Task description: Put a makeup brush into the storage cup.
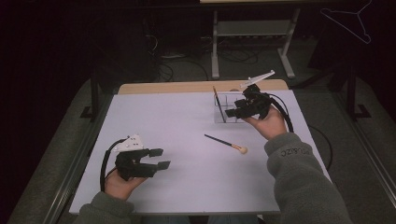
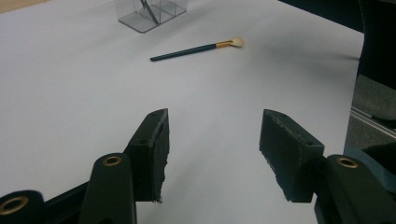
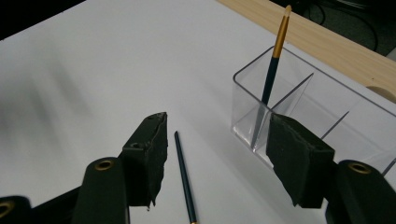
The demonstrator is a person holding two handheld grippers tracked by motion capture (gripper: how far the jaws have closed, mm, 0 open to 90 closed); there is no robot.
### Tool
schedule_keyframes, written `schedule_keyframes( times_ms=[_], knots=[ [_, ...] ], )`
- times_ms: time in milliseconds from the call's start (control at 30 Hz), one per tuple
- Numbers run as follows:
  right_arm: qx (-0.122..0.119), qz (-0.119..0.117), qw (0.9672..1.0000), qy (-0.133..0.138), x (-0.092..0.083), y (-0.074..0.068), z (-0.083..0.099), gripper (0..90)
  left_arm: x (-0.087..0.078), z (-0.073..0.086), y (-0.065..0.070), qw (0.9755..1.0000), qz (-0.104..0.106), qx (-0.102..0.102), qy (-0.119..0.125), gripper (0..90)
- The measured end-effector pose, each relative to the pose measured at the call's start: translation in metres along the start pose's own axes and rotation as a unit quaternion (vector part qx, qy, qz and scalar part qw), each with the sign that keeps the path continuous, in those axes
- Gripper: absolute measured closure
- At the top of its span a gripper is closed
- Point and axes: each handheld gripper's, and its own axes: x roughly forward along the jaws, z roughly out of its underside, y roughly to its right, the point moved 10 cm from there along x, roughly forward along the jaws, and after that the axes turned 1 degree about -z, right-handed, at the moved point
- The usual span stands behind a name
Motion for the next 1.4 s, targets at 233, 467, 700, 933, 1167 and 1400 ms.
schedule_keyframes(
  times_ms=[233, 467, 700, 933, 1167, 1400],
  knots=[
    [-0.002, -0.003, 0.9999, -0.013, 0.003, -0.002, 0.013, 36.3, 0.001, 0.0, 0.0, 1.0, 0.0, -0.001, 0.0, 42.0],
    [-0.006, -0.006, 0.9995, -0.032, 0.013, -0.005, 0.028, 35.5, 0.0, 0.001, 0.0, 1.0, -0.002, -0.001, -0.001, 41.7],
    [-0.007, -0.008, 0.9992, -0.039, 0.019, -0.007, 0.035, 34.1, -0.001, 0.001, 0.0, 1.0, -0.004, -0.004, 0.0, 41.2],
    [-0.007, -0.011, 0.9986, -0.051, 0.027, -0.011, 0.048, 33.8, -0.001, -0.002, 0.002, 1.0, -0.008, 0.0, 0.0, 40.3],
    [-0.017, -0.014, 0.9978, -0.063, 0.038, -0.014, 0.06, 33.9, 0.002, -0.001, 0.005, 0.9999, -0.007, 0.005, -0.007, 38.6],
    [-0.02, -0.014, 0.9966, -0.079, 0.047, -0.014, 0.068, 35.4, 0.001, -0.001, 0.003, 1.0, -0.008, 0.001, -0.005, 37.3]
  ],
)
